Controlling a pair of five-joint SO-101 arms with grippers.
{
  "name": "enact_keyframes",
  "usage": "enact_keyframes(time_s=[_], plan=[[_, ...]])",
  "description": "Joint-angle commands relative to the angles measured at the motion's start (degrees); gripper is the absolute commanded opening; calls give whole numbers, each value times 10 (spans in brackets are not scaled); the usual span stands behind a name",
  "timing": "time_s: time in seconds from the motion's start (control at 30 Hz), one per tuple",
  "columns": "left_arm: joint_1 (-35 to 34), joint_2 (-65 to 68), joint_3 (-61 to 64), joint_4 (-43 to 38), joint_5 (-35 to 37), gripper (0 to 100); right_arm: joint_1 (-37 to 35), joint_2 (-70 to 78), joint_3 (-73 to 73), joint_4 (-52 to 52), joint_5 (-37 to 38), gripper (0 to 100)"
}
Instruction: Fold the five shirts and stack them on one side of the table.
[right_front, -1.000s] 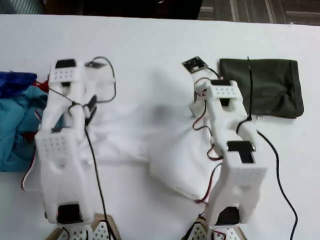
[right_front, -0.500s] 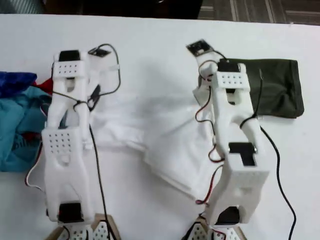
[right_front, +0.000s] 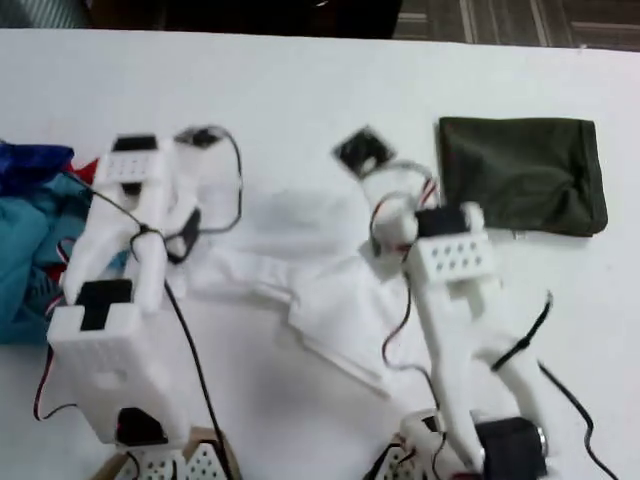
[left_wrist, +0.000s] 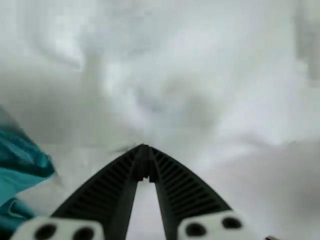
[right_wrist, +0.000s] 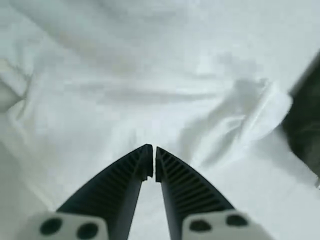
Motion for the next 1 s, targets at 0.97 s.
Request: enact_keyframes(time_s=[0.97], plan=[[-2, -178, 122, -8, -1, 26, 106, -133, 171, 56, 142, 51]])
